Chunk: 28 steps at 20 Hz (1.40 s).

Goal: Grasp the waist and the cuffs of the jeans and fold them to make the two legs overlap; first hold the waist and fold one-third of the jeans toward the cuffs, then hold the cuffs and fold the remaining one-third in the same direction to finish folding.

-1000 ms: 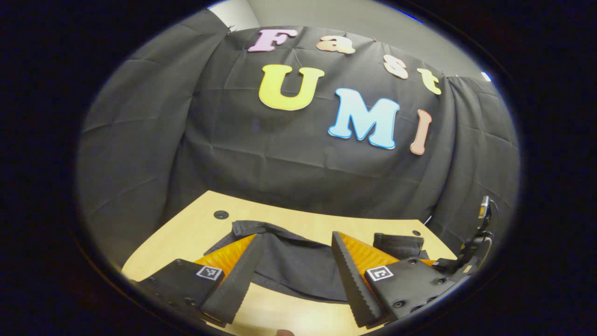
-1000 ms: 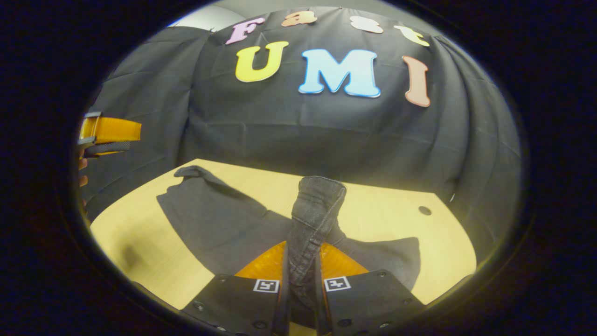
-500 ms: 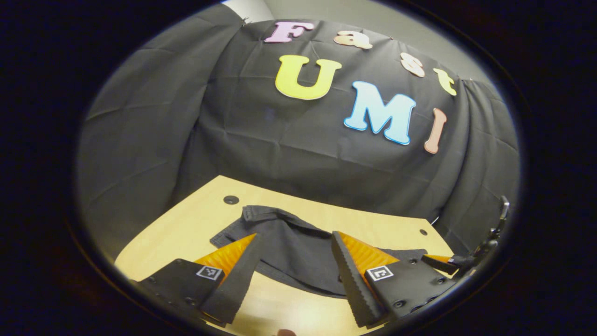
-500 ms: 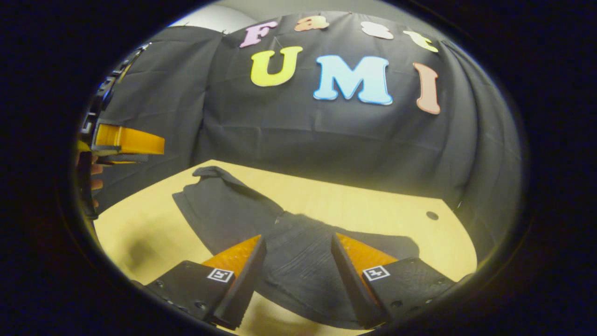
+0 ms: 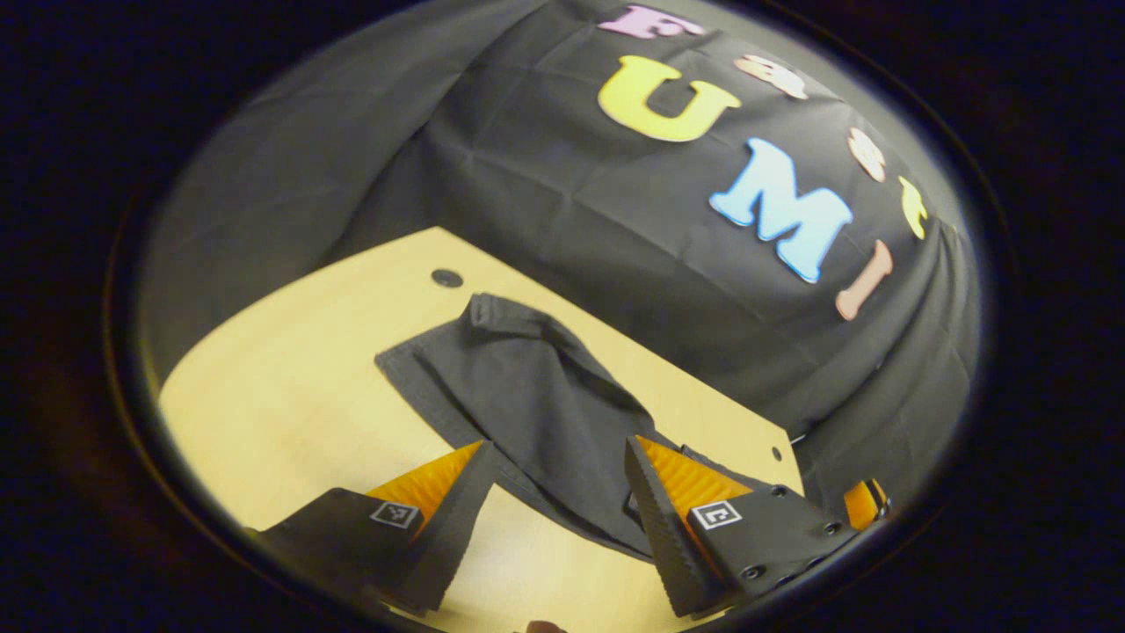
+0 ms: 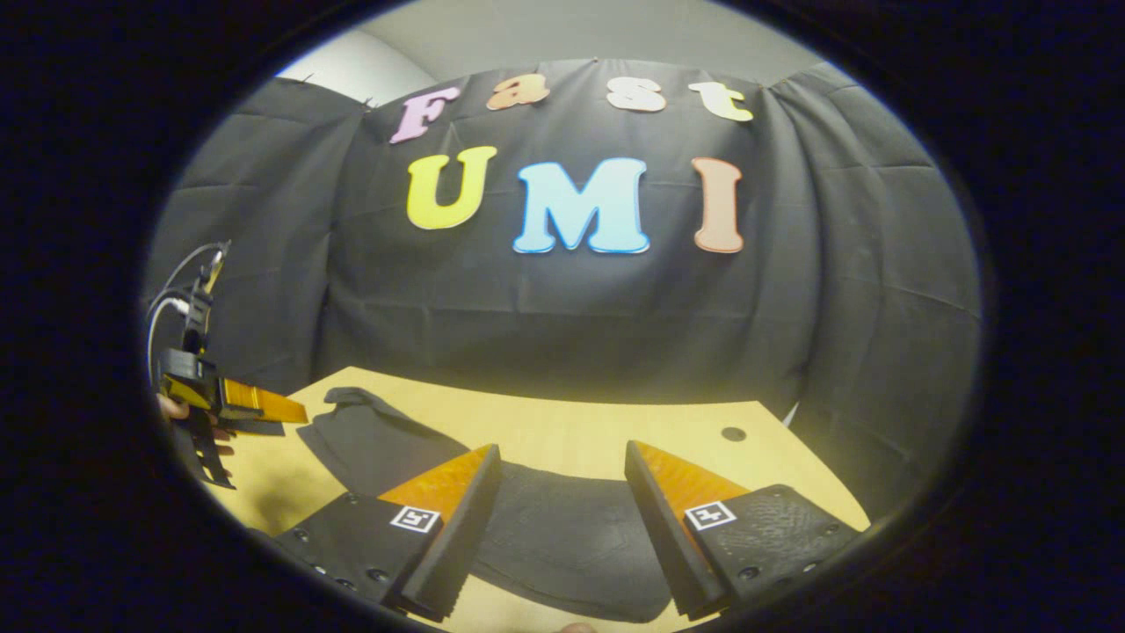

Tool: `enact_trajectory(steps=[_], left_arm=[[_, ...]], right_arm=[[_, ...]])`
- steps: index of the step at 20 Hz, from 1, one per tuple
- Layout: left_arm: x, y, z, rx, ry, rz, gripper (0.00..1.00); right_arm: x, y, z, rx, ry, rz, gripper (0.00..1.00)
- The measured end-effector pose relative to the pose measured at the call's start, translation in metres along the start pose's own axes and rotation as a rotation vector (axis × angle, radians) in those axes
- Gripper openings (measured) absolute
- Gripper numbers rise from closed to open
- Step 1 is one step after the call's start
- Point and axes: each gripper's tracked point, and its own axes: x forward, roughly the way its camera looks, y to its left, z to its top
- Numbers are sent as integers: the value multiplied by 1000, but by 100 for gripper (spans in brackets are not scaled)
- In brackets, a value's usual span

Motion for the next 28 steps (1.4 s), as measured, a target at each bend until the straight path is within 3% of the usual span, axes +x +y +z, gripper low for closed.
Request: enact_trajectory(steps=[3,4,6,8,10,12,16,24,26,27,28], left_arm=[[28,36,15,-209,21,36,96],[36,49,21,-257,25,68,90],[50,74,24,-357,46,138,100],[62,87,29,-469,55,158,96],[77,99,35,-522,49,203,96],[86,120,33,-505,43,264,96],[103,128,55,-560,34,221,90],[129,118,70,-638,98,77,95],[132,115,72,-648,102,50,89],[136,117,69,-644,107,49,94],[138,120,66,-630,110,64,83]], right_arm=[[-6,-22,3,6,8,-34,86],[-5,-25,2,7,17,-33,86],[3,-32,-2,-1,39,-22,86],[14,-34,-9,-7,62,0,86],[26,-32,-14,-10,80,33,86],[36,-33,-17,6,101,54,86],[42,-45,-10,22,83,4,86],[37,-27,-15,33,96,-52,86],[36,-25,-17,29,104,-55,86],[36,-24,-17,31,106,-57,86],[36,-25,-18,34,109,-60,86]])
